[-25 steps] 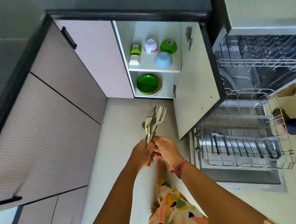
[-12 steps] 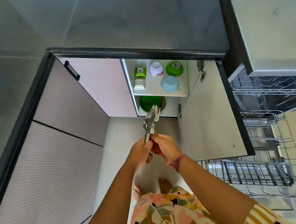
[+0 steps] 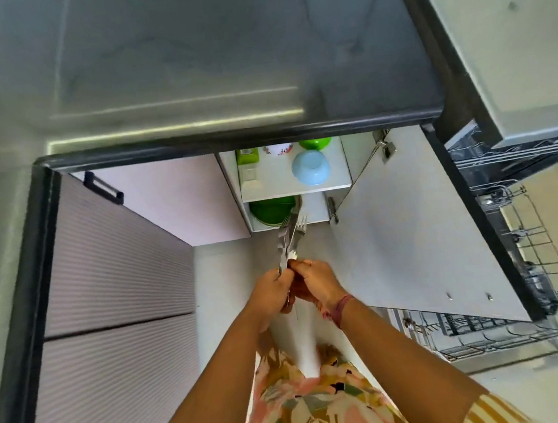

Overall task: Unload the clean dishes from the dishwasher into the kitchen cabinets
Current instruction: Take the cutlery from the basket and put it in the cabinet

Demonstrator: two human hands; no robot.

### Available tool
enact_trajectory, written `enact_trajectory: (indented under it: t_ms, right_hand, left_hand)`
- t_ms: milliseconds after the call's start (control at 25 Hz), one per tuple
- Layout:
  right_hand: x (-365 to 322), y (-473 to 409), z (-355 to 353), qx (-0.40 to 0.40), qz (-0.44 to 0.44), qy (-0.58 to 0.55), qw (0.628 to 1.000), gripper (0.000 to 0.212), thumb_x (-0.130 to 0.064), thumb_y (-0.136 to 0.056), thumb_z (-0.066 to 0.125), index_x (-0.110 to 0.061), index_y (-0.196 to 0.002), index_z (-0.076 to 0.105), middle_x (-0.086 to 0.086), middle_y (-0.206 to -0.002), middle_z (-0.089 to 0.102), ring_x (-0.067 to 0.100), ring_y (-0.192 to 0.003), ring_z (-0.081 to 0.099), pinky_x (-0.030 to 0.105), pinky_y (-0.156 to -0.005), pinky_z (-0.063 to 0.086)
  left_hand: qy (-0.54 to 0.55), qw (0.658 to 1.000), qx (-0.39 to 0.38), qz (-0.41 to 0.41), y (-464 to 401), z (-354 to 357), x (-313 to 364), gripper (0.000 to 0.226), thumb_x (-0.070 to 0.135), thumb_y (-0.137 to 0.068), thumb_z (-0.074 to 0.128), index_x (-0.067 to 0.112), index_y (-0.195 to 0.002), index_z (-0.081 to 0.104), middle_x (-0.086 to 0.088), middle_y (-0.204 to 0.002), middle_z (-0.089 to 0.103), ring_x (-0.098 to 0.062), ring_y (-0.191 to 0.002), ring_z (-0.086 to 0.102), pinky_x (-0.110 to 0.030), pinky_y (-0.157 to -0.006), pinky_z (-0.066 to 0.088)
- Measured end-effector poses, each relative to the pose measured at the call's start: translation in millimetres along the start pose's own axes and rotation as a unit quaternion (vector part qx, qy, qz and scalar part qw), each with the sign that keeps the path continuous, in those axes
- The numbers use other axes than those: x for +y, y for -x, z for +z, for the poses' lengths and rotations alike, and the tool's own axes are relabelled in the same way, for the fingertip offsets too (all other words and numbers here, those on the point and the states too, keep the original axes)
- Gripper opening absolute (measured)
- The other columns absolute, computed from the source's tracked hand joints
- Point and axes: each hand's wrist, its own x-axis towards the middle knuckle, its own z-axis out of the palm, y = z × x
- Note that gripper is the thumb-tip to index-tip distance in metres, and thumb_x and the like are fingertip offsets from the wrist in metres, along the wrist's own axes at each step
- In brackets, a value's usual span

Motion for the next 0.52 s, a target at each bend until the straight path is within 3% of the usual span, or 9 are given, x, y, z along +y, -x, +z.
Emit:
enact_trajectory:
  t_ms: [200, 320, 440, 520]
  right_hand:
    - [11.9, -52.1, 11.2, 0.071, 0.024, -0.009, 0.997, 0.024, -0.019, -0.099, 0.046, -0.007, -0.108, 0.065, 0.011, -0.09, 0.067, 0.021, -0.077, 0.063, 0.04, -0.074, 0.058]
    - [18.1, -107.3, -3.4, 0.066, 0.056, -0.005, 0.996, 0.026, -0.018, -0.102, 0.034, -0.009, -0.113, 0.056, 0.01, -0.087, 0.058, 0.024, -0.081, 0.061, 0.044, -0.078, 0.058]
    - [34.6, -191.2, -26.0, 0.089, 0.041, 0.035, 0.995, 0.028, -0.021, -0.102, 0.03, -0.011, -0.114, 0.054, 0.008, -0.088, 0.051, 0.019, -0.077, 0.057, 0.033, -0.064, 0.057]
    - [46.6, -249.5, -40.3, 0.12, 0.007, 0.089, 0.989, 0.03, -0.02, -0.102, 0.03, -0.01, -0.117, 0.055, 0.005, -0.076, 0.048, 0.014, -0.06, 0.046, 0.024, -0.05, 0.044]
  left_hand:
    - [-0.032, 0.997, 0.032, -0.06, -44.3, -19.6, -6.6, 0.024, 0.025, -0.1, 0.037, 0.008, -0.098, 0.055, -0.005, -0.08, 0.065, -0.009, -0.052, 0.06, -0.02, -0.049, 0.04]
    - [-0.037, 0.995, 0.044, -0.085, -91.0, -19.8, -16.1, 0.024, 0.025, -0.101, 0.036, 0.01, -0.105, 0.055, -0.002, -0.092, 0.07, -0.01, -0.054, 0.063, -0.018, -0.045, 0.038]
    - [-0.043, 0.996, 0.039, -0.069, -166.3, -8.3, -34.7, 0.024, 0.022, -0.1, 0.038, 0.008, -0.107, 0.056, 0.0, -0.092, 0.07, -0.011, -0.056, 0.063, -0.016, -0.042, 0.036]
    - [-0.044, 0.997, 0.034, -0.06, -220.3, 1.3, -48.4, 0.025, 0.022, -0.1, 0.038, 0.006, -0.11, 0.055, 0.001, -0.09, 0.07, -0.01, -0.054, 0.061, -0.014, -0.039, 0.035]
